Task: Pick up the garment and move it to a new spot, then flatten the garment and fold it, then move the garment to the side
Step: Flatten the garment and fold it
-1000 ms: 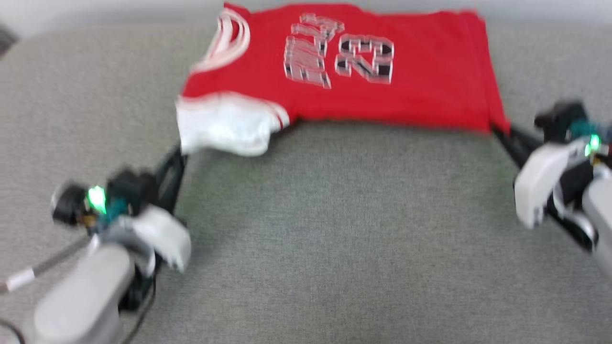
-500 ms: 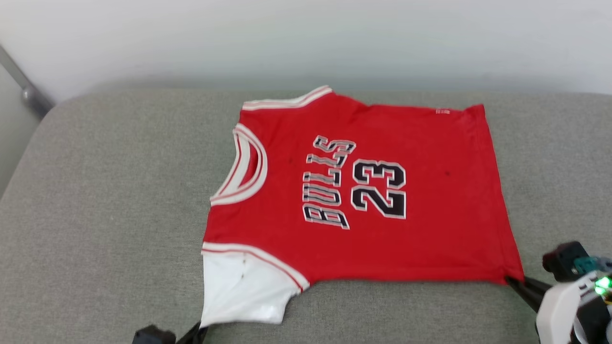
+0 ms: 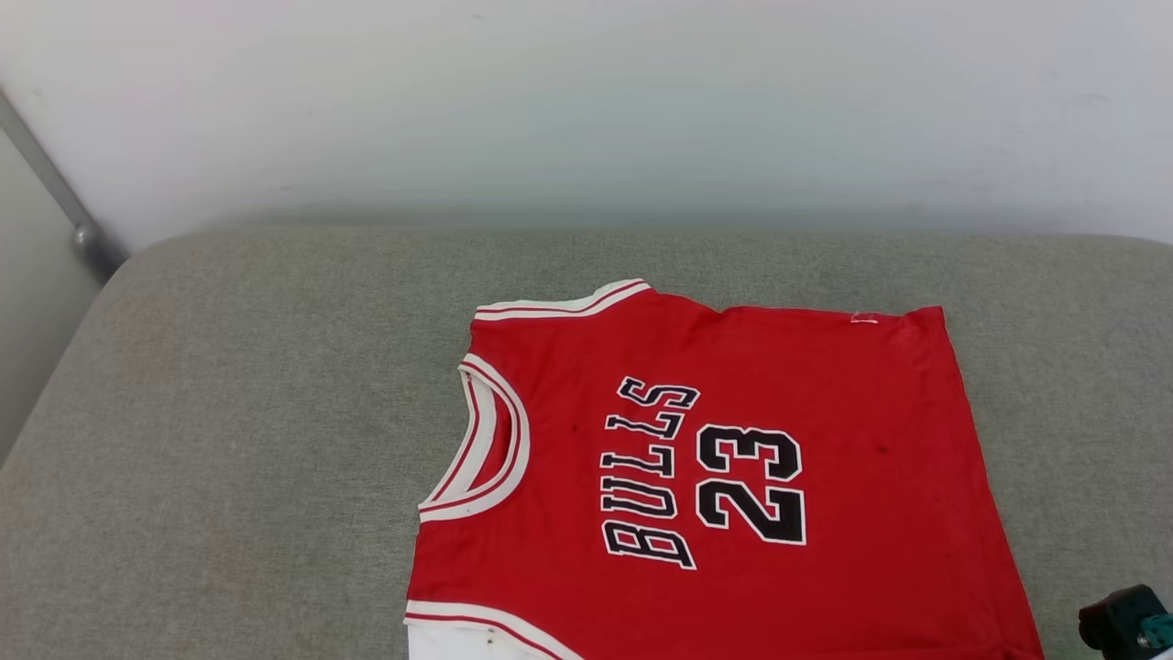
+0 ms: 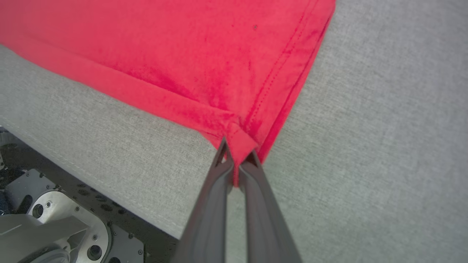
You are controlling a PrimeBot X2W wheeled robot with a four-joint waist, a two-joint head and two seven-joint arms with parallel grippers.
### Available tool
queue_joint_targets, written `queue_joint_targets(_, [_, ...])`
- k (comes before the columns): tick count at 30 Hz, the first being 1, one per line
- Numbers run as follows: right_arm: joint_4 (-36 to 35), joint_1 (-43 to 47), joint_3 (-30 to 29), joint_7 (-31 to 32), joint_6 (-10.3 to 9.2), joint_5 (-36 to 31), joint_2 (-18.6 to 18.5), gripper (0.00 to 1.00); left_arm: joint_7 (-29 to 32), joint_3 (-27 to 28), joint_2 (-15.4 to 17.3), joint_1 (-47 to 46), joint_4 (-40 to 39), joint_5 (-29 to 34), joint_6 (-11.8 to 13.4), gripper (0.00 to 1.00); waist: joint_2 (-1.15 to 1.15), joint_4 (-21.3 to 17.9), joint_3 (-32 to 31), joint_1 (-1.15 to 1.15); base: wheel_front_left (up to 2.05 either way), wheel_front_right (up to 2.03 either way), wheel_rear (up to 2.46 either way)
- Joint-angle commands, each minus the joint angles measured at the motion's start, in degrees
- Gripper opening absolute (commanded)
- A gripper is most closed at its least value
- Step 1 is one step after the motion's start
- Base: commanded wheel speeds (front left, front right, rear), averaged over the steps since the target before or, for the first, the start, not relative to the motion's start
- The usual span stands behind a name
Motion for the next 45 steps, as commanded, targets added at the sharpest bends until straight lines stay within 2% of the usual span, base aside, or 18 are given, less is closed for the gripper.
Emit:
queue_joint_targets(1, [-0.42,1.21,-1.11,0.27,-0.06,-0.61,0.55,0.00,-0.07,0.09,0.08,-0.10,-0.11,0.12,0.24,0.00,0.00,-0.04,0.00,0.01,0.00,0.00,0.00])
queue_joint_targets(5, [-2.37,2.48,-5.17,0.91,-0.06,-1.94,2.06,0.00,-0.21,0.52,0.57,-2.95,-0.41,1.81,-0.07,0.00,0.00,-0.10,0.01,0.01,0.00,0.00,0.00])
queue_joint_targets(9, [-4.33,2.33,-9.58,1.21,-0.06,-3.22,3.74,0.00,0.90,0.77,1.62,-8.47,-0.81,5.02,-1.39,0.00,0.00,0.15,0.22,0.01,0.00,0.00,0.00])
queue_joint_targets(14, [-7.40,-0.53,-13.32,2.85,-0.06,-4.73,5.26,0.00,3.64,1.62,2.23,-18.26,-0.33,8.69,-4.86,0.00,0.00,-0.27,1.80,0.01,0.00,0.00,0.00])
queue_joint_targets(20, [-9.89,-5.30,-14.49,5.24,-0.05,-6.20,6.50,0.00,6.30,2.28,0.78,-30.31,3.18,11.90,-9.84,0.00,0.00,-1.80,5.40,0.01,0.00,0.00,0.00])
queue_joint_targets(29, [-7.51,-14.55,-11.31,8.74,-0.05,-6.62,7.78,0.00,6.76,2.66,-2.95,-41.45,12.25,13.97,-14.44,0.00,0.00,-4.43,12.28,0.01,0.00,0.00,0.00])
queue_joint_targets(37, [0.50,-23.37,-5.89,9.87,-0.05,-6.98,9.75,0.00,5.84,1.26,-5.95,-45.07,22.28,14.17,-17.35,0.00,0.00,-4.90,17.80,0.01,0.00,0.00,0.00])
queue_joint_targets(43, [6.65,-25.89,-1.10,9.05,-0.05,-5.79,10.50,0.00,3.26,-0.62,-8.51,-46.31,28.25,14.85,-18.89,0.00,0.00,-4.16,18.30,0.01,0.00,0.00,0.00])
queue_joint_targets(44, [7.17,-26.03,-0.72,8.44,-0.05,-5.56,10.48,0.00,2.77,-0.82,-9.08,-46.24,29.15,14.72,-18.98,0.06,0.00,-4.01,17.98,0.01,0.00,0.00,0.00])
queue_joint_targets(45, [7.56,-26.23,-0.48,7.75,-0.05,-5.24,10.46,0.03,2.44,-1.11,-9.55,-46.17,29.86,14.59,-19.23,0.44,0.00,-3.86,17.58,0.01,0.00,0.00,0.00])
